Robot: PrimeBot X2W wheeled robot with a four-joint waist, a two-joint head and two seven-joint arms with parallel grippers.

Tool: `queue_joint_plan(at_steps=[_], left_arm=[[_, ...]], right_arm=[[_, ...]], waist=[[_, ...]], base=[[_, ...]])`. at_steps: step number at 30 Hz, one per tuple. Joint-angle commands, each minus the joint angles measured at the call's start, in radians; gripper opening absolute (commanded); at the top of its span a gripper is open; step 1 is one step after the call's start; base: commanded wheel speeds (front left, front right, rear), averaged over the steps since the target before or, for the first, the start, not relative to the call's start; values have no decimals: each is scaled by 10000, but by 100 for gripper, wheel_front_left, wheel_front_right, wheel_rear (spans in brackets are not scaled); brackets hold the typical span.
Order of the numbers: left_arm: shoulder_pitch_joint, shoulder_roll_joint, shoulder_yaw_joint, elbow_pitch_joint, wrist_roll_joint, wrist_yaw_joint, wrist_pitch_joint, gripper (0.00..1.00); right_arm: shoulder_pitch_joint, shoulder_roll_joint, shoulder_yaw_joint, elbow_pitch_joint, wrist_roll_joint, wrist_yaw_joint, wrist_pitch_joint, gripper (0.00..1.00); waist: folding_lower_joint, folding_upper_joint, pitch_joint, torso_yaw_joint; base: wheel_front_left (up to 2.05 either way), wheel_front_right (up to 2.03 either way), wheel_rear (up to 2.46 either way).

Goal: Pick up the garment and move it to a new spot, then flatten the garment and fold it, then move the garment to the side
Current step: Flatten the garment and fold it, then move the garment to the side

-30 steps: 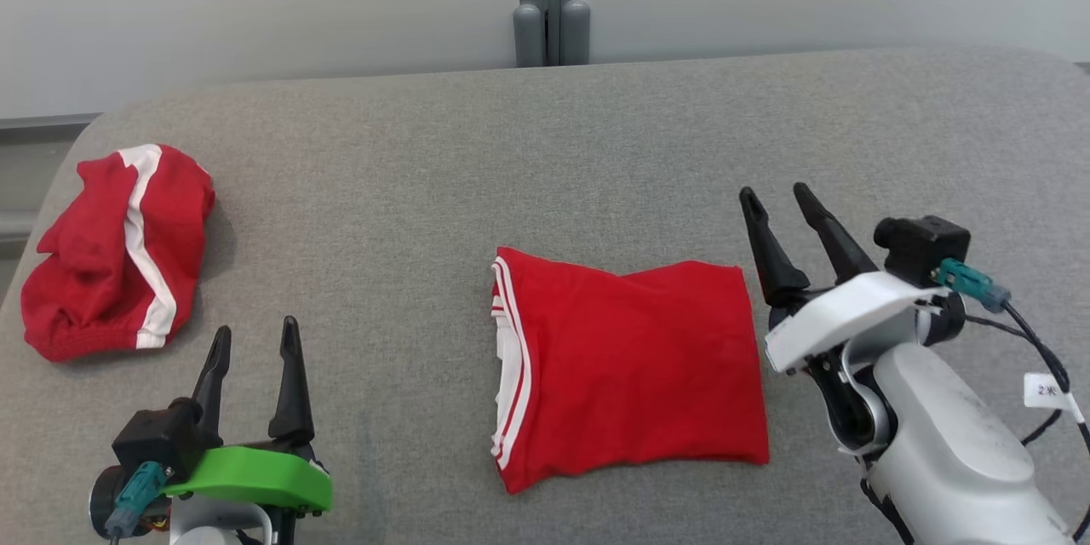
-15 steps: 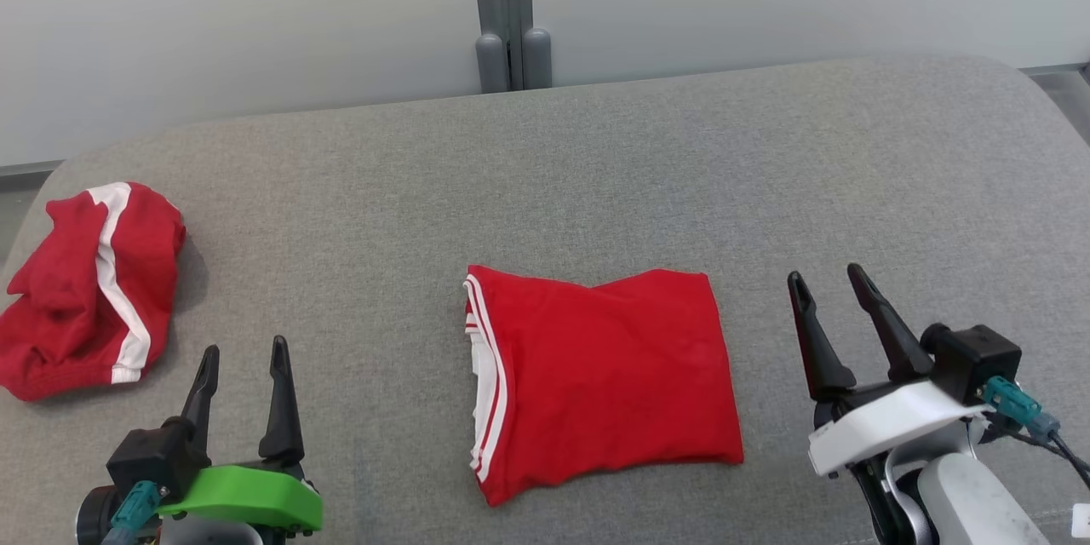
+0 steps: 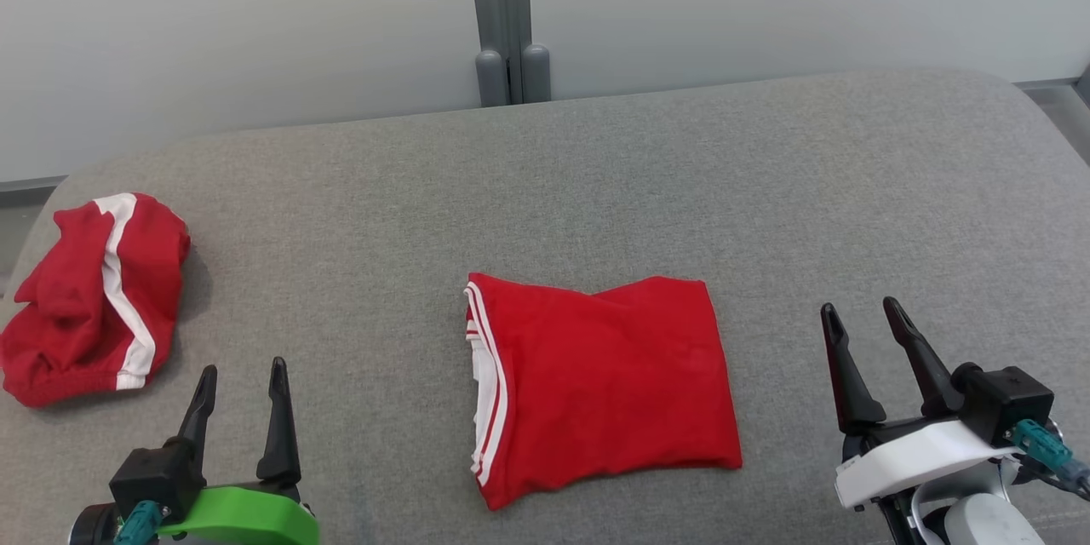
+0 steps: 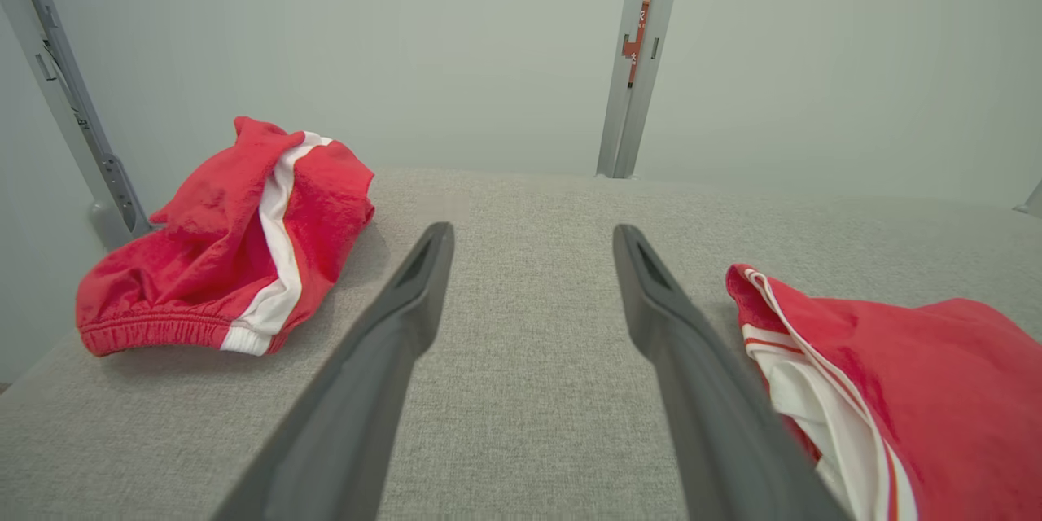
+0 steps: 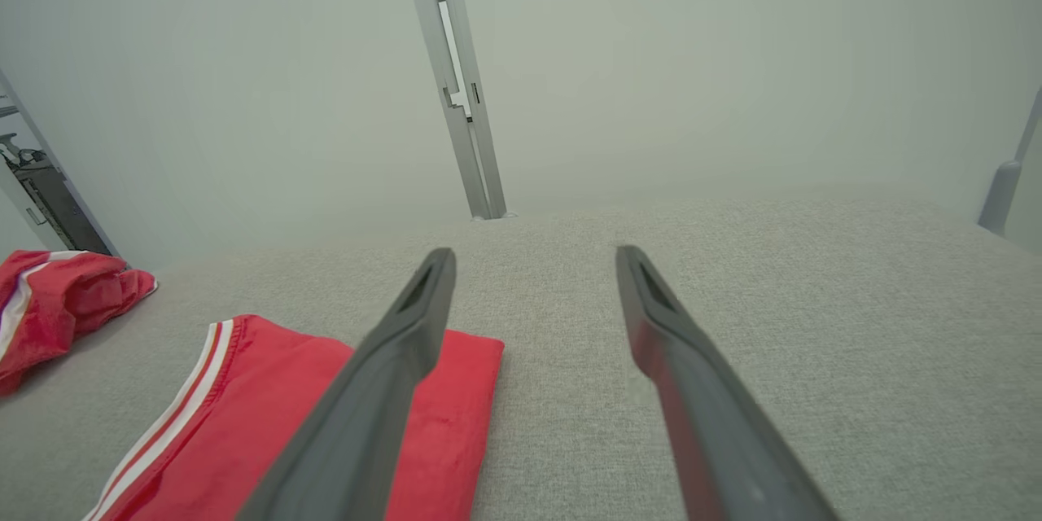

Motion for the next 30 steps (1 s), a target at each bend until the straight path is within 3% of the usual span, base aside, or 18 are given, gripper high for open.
queue_joint_plan(at_steps=[1, 30], left_arm=[[148, 89, -34, -34, 44, -8, 0, 100], [156, 386, -327, -354, -81, 247, 223, 100]], right_arm=[[156, 38, -82, -50, -157, -2, -4, 100], [115, 392, -407, 34, -779, -2, 277, 100]], waist=[[0, -1, -26, 48], [0, -1, 40, 316]], base=[[0, 0, 0], [0, 0, 0]])
